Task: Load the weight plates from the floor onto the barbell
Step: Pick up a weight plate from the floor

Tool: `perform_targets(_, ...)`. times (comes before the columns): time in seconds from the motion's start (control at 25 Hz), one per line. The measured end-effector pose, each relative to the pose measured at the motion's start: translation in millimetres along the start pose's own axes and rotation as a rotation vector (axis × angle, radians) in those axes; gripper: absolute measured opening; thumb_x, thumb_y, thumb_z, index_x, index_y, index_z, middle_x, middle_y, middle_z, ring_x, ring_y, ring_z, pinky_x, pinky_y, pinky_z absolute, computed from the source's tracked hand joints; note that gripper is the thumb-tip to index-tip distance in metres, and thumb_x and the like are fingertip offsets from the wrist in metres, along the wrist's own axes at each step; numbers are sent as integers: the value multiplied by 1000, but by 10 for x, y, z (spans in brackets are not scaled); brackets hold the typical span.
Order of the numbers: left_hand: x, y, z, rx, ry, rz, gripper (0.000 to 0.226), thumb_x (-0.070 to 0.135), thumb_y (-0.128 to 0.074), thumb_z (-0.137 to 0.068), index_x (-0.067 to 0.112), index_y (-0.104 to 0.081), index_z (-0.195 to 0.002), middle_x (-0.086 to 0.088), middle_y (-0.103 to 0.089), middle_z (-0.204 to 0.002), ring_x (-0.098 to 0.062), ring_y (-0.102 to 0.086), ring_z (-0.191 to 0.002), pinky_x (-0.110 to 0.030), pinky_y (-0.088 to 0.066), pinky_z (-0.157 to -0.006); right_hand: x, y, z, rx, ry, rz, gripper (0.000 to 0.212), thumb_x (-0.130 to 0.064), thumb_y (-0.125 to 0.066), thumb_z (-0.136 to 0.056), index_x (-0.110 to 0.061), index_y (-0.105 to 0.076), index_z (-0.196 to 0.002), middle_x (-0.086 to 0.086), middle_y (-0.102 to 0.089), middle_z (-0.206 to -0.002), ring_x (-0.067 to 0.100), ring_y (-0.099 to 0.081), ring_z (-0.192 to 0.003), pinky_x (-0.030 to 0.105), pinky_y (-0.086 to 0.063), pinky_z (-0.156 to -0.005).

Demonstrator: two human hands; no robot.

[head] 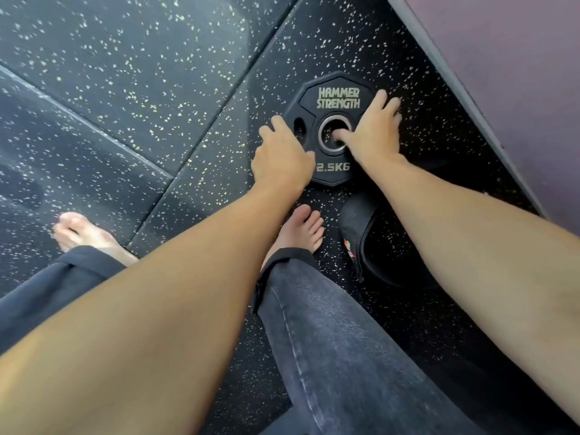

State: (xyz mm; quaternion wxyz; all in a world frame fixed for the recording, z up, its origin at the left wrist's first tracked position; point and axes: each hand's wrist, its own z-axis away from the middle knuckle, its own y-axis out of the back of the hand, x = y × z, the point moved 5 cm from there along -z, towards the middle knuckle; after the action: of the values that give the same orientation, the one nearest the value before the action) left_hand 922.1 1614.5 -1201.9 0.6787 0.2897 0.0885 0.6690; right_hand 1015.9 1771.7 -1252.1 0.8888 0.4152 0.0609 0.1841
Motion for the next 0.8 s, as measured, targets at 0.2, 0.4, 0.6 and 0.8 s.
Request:
perform_targets(0.2, -171, 241, 21, 33, 28, 25, 55, 34, -65, -94, 8, -37, -133, -14, -46, -133, -39, -56, -116, -38, -34, -78, -71, 231, 19, 69, -21, -36, 87, -32, -90, -68, -7, -38, -134, 22, -42, -136, 39, -58, -115, 38, -47, -96)
perform_targets(0.4, -107, 548, 214, 57, -11, 71, 51, 30, -65, -93, 7, -38, -130, -15, -45, -132, -38, -55, -115, -37, -38, -79, -498, 566, 395, 205, 204, 52, 88, -25, -91, -66, -10, -37, -133, 20, -55, -122, 39, -60, -108, 38, -48, -86)
perform_targets(0.6, -119, 1017, 462, 99, -18, 130, 64, 26, -70, -89, 6, -34, -138, -17, -41, -139, -39, -48, -128, -43, -40, -102, -1027, 1072, 857, 247, 440, 128, 79, -24, -92, -63, -10, -44, -124, 15, -55, -117, 37, -61, -97, 40, -49, -81)
perform_targets(0.8, -3, 1945, 988, 183, -77, 376, 109, 39, -81, -78, 8, -12, -156, -19, -36, -147, -37, -42, -135, -40, -35, -110, -1394, 2140, 1475, 254, 485, -87, 74, -27, -89, -60, -11, -46, -119, 9, -56, -111, 30, -57, -94, 32, -37, -74)
